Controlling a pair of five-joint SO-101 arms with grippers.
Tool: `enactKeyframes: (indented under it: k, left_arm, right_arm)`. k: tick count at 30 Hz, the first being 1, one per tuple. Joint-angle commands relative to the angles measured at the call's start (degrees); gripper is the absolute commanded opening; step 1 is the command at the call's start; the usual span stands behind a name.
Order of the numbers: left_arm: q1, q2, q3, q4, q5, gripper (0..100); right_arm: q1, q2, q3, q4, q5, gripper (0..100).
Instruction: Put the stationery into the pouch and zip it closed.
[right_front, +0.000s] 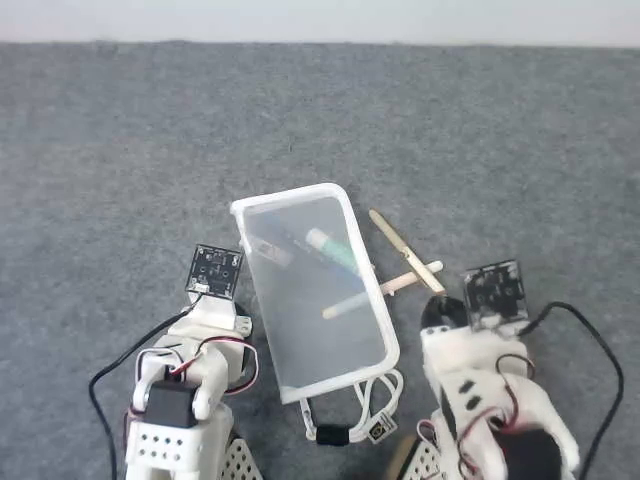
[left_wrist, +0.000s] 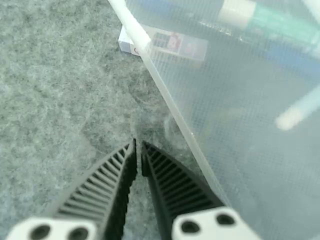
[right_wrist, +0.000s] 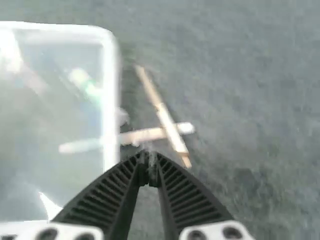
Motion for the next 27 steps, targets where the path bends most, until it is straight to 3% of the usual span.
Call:
enactKeyframes:
  k: [1, 13, 19, 27]
  left_arm:
    - [-0.18, -1.05, -0.75, 0.35, -0.18, 1]
    - [-0.18, -1.05, -0.75, 0.35, -0.18, 1]
    - [-0.18, -1.05, -0.75, 0.35, -0.18, 1]
    - [-0.26, -1.05, -0.75, 0.35, -0.18, 1]
  right_arm:
    - [-2.15, 6.90, -5.36, 0.22, -0.62, 0.6]
    - [-18.33, 38.11, -8.88, 1.01, -8.53, 0.6]
    - [-22.81, 51.74, -8.88, -2.77, -14.15, 0.6]
    - [-27.21, 65.01, -8.88, -6.99, -14.51, 0.6]
